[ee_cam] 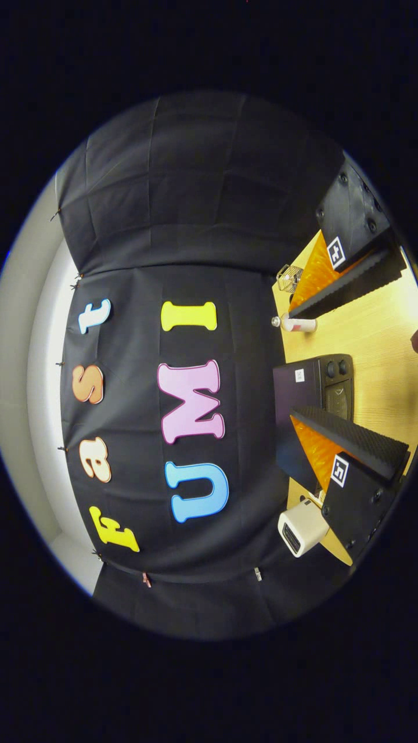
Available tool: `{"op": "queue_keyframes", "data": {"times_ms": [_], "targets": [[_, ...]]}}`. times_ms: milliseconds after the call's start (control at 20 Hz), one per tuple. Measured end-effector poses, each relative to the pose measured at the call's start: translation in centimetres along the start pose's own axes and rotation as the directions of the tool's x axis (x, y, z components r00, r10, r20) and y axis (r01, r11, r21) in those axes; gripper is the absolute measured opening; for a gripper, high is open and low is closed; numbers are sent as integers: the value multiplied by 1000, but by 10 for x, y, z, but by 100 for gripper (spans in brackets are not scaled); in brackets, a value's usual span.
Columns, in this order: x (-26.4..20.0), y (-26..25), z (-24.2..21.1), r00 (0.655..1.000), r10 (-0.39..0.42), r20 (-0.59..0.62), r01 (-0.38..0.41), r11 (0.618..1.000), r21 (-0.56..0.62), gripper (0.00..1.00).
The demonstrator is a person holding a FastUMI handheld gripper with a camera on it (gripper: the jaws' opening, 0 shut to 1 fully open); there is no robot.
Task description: Open the toaster oven, put the food inside, and close the toaster oven door.
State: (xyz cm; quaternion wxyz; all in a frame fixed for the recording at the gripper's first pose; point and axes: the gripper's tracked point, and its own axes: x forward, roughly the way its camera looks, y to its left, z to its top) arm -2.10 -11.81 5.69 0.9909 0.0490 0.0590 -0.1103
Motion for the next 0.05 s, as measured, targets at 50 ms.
{"op": "queue_keyframes", "data": {"times_ms": [50], "targets": [[3, 6, 2, 1000, 13, 3, -13, 1000, -2, 100]]}}
